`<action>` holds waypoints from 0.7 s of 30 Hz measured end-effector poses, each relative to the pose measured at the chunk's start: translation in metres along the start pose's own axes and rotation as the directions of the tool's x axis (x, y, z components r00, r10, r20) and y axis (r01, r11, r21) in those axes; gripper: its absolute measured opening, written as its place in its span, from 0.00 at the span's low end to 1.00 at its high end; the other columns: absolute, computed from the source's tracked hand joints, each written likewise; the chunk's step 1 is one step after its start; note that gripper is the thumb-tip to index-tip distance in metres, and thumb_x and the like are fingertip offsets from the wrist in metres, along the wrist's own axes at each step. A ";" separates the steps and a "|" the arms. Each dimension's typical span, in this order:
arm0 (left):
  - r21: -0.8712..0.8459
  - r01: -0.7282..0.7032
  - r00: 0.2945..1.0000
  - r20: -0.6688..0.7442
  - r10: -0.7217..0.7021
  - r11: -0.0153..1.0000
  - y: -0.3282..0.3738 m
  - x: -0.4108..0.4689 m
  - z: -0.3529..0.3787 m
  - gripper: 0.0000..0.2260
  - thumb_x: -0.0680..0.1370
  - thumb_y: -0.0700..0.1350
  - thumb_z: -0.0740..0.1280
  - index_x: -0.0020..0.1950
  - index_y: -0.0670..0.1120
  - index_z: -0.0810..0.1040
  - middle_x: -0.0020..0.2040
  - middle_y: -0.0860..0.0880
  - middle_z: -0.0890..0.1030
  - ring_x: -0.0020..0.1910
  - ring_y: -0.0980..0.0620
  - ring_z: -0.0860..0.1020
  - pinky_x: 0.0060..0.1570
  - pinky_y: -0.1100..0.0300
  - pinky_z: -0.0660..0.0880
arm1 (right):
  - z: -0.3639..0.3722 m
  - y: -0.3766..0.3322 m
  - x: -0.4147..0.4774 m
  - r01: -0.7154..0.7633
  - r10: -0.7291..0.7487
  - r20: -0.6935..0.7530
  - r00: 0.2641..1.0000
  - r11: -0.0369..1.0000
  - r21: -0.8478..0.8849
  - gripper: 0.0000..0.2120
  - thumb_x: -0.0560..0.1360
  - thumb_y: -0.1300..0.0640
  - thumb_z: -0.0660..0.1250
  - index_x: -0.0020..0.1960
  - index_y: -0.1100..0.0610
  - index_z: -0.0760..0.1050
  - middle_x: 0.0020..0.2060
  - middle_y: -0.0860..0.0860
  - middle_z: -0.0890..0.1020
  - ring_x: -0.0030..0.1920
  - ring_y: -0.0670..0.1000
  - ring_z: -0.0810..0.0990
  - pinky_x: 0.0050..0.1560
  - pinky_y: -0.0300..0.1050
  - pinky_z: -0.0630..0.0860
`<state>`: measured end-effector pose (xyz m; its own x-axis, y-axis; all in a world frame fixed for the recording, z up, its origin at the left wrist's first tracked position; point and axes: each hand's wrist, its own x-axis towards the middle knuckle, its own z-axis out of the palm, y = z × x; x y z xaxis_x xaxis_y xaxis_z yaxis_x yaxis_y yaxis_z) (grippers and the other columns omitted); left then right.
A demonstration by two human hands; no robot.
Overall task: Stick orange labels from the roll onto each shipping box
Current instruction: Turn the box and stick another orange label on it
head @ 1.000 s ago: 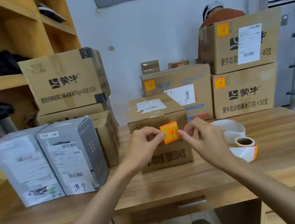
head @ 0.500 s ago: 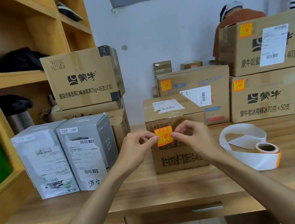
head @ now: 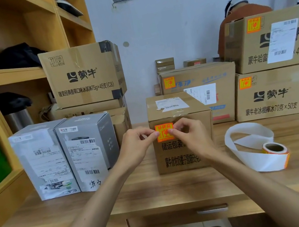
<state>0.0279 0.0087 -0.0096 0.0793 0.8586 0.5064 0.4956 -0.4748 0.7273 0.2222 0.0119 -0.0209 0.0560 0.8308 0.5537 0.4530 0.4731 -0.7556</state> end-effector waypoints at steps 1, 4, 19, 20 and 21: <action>0.023 0.003 1.000 -0.022 -0.002 1.000 -0.001 0.001 0.001 0.06 0.78 0.51 0.73 0.49 0.51 0.87 0.38 0.60 0.82 0.36 0.59 0.76 0.39 0.61 0.70 | 0.002 0.000 0.000 0.000 0.000 -0.016 1.000 1.000 -0.024 0.08 0.74 0.48 0.73 0.39 0.49 0.79 0.33 0.43 0.80 0.37 0.44 0.77 0.43 0.52 0.76; 0.085 0.021 0.996 -0.084 -0.014 0.996 -0.002 0.004 0.003 0.06 0.77 0.52 0.73 0.46 0.53 0.88 0.39 0.60 0.83 0.40 0.59 0.78 0.44 0.54 0.77 | 0.008 -0.004 0.000 0.006 -0.015 -0.064 0.998 0.991 -0.137 0.09 0.74 0.46 0.72 0.39 0.49 0.78 0.34 0.44 0.80 0.38 0.44 0.78 0.40 0.47 0.74; 0.341 0.136 0.969 -0.240 -0.054 0.930 0.009 0.011 0.017 0.11 0.79 0.56 0.70 0.49 0.52 0.88 0.45 0.55 0.86 0.44 0.58 0.78 0.44 0.61 0.70 | 0.019 -0.014 0.005 -0.012 -0.054 -0.143 0.988 0.905 -0.426 0.10 0.76 0.45 0.68 0.42 0.50 0.78 0.40 0.43 0.79 0.42 0.49 0.78 0.39 0.45 0.66; 0.346 0.141 0.970 -0.238 -0.059 0.927 0.009 0.012 0.018 0.11 0.79 0.56 0.70 0.49 0.52 0.88 0.45 0.55 0.86 0.44 0.57 0.79 0.43 0.61 0.71 | 0.019 -0.014 0.005 -0.013 -0.055 -0.144 0.988 0.902 -0.432 0.10 0.76 0.45 0.68 0.42 0.51 0.77 0.40 0.44 0.79 0.42 0.49 0.78 0.39 0.45 0.66; 0.352 0.146 0.969 -0.237 -0.063 0.925 0.010 0.013 0.018 0.11 0.79 0.56 0.70 0.49 0.52 0.88 0.44 0.55 0.86 0.45 0.56 0.80 0.44 0.60 0.73 | 0.019 -0.014 0.004 -0.012 -0.057 -0.144 0.988 0.900 -0.436 0.10 0.77 0.45 0.68 0.42 0.51 0.77 0.40 0.44 0.79 0.42 0.49 0.78 0.39 0.46 0.66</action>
<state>0.0488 0.0183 -0.0045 -0.1595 0.8164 0.5551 0.7740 -0.2456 0.5836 0.1989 0.0145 -0.0145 0.1573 0.7519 0.6403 0.7949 0.2883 -0.5339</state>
